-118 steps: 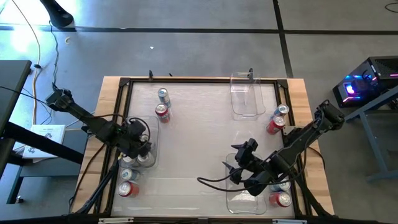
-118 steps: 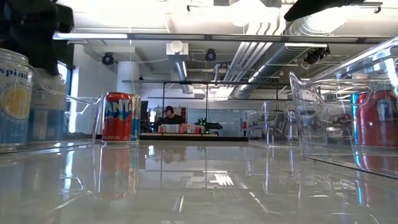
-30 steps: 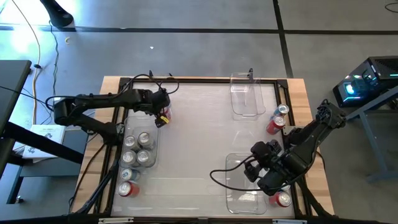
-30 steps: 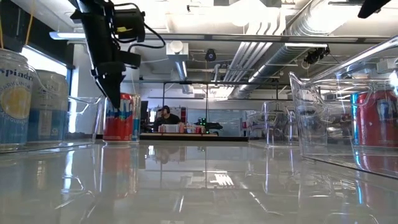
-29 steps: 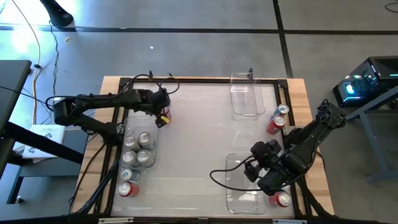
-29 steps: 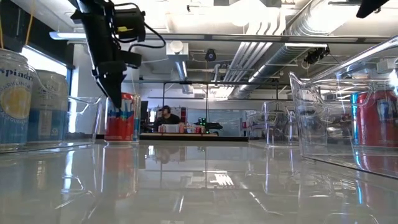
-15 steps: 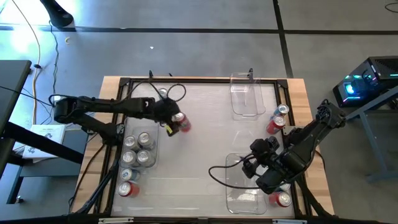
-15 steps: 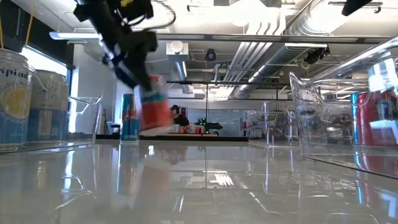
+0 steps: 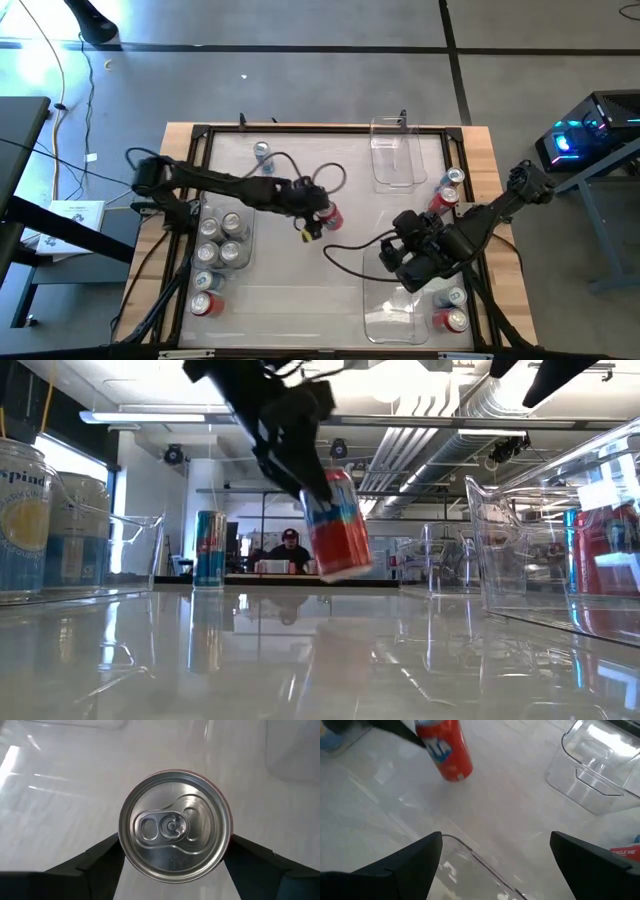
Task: Sort soda cans
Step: Put the top left red soda can into the top transparent bin
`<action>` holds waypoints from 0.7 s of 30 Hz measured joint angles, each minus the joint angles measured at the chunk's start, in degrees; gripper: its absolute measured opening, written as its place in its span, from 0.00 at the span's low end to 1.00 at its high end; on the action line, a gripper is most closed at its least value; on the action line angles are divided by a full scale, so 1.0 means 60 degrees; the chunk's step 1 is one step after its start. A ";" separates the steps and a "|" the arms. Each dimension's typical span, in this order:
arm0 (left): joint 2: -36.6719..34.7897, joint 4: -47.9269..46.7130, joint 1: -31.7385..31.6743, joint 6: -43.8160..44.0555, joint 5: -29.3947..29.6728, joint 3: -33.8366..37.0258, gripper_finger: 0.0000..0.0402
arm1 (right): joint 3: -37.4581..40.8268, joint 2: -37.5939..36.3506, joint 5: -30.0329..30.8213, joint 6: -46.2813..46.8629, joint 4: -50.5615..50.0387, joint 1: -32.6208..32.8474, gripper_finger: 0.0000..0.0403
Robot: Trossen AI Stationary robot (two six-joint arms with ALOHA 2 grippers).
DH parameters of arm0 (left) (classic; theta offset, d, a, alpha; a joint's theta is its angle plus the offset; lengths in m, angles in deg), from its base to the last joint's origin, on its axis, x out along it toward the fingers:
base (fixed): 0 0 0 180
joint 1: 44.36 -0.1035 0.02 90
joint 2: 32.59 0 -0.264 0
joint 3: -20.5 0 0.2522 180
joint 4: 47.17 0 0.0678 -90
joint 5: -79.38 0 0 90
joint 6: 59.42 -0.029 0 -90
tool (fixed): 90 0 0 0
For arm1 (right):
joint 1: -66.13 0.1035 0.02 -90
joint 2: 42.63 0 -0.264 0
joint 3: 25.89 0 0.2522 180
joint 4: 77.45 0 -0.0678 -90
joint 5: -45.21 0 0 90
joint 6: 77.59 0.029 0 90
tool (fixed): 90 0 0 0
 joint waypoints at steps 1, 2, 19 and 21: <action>0.0213 -0.0082 0.0013 -0.0130 -0.0008 -0.0147 0.76 | 0.0000 0.0001 -0.0001 0.0000 0.0026 0.0003 0.91; 0.0397 -0.0135 0.0013 -0.0220 -0.0035 -0.0260 0.77 | 0.0000 0.0005 -0.0006 0.0000 0.0036 0.0007 0.91; 0.0366 -0.0375 0.0235 -0.0370 -0.0754 -0.0514 0.83 | 0.1692 0.0029 0.0466 -0.4096 0.4607 -0.0683 0.91; 0.0146 -0.0692 0.0423 -0.0304 -0.0614 -0.0482 0.83 | 0.2135 0.0033 0.0457 -0.5583 0.6178 -0.0959 0.91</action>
